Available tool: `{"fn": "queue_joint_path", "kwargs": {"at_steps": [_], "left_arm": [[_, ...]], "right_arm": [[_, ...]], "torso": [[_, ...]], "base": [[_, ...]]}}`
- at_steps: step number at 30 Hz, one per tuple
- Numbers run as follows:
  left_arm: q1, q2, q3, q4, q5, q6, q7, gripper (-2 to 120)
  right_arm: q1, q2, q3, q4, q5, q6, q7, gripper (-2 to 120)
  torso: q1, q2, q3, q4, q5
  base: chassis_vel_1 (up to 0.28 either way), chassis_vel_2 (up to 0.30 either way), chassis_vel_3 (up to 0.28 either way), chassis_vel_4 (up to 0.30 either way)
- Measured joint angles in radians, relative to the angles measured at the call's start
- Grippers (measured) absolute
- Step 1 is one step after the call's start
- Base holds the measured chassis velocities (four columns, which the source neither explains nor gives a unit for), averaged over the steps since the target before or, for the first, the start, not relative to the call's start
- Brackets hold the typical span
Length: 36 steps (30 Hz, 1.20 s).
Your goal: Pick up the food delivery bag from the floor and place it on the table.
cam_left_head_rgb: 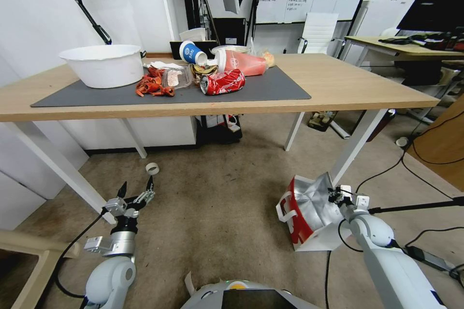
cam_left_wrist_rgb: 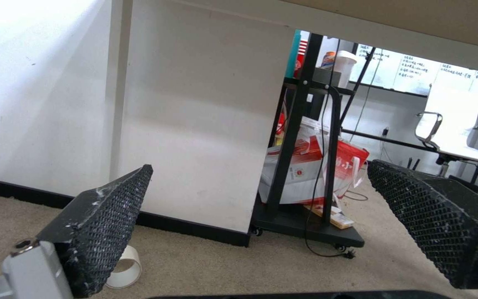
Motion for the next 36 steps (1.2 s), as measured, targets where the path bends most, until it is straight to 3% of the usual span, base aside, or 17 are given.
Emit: {"fn": "queue_joint_path", "kwargs": {"at_steps": [3, 5, 12, 21, 23, 29, 36], "left_arm": [[-0.002, 0.002, -0.001, 0.002, 0.0, 0.001, 0.0, 100], [-0.004, 0.004, -0.006, 0.005, -0.004, 0.002, 0.0, 100], [-0.006, 0.005, -0.015, 0.012, -0.013, 0.003, -0.001, 100], [-0.007, 0.006, -0.019, 0.013, -0.018, 0.002, -0.003, 100], [-0.008, 0.007, -0.02, 0.013, -0.019, 0.002, -0.004, 100], [-0.006, 0.007, -0.026, 0.006, -0.029, 0.002, -0.004, 100], [-0.007, 0.008, -0.028, 0.006, -0.052, -0.013, -0.003, 100]], "right_arm": [[-0.01, -0.038, 0.0, 0.069, 0.048, -0.02, 0.004, 0], [-0.022, -0.115, 0.001, 0.182, 0.118, -0.046, 0.005, 0], [-0.024, -0.233, 0.002, 0.33, 0.202, -0.069, 0.007, 0], [-0.039, -0.32, 0.021, 0.461, 0.263, -0.082, -0.031, 0], [-0.034, -0.383, 0.027, 0.478, 0.277, -0.071, -0.113, 0], [0.009, -0.477, 0.024, 0.478, 0.282, -0.04, -0.241, 0], [0.027, -0.568, 0.002, 0.468, 0.303, 0.102, -0.435, 0]], "torso": [[0.0, 0.0, 0.0, 0.0, 0.0001], [0.0, 0.0, 0.0, 0.0002, -0.0001], [0.0, 0.0, 0.0, 0.0002, 0.0], [0.0, 0.0, 0.0, -0.0001, 0.0002], [0.0, 0.0, 0.0, 0.0, 0.0001], [0.0, 0.0, 0.0, 0.0002, 0.0001], [0.0, 0.0, 0.0, 0.0001, 0.0]], "base": [[0.0, 0.0, 0.0, 0.0], [0.0, 0.0, 0.0, 0.0], [0.0, 0.0, 0.0, 0.0], [0.0, 0.0, 0.0, 0.0], [0.0, 0.0, 0.0, 0.0], [0.0, 0.0, 0.0, 0.0], [0.0, 0.0, 0.0, 0.0]]}}
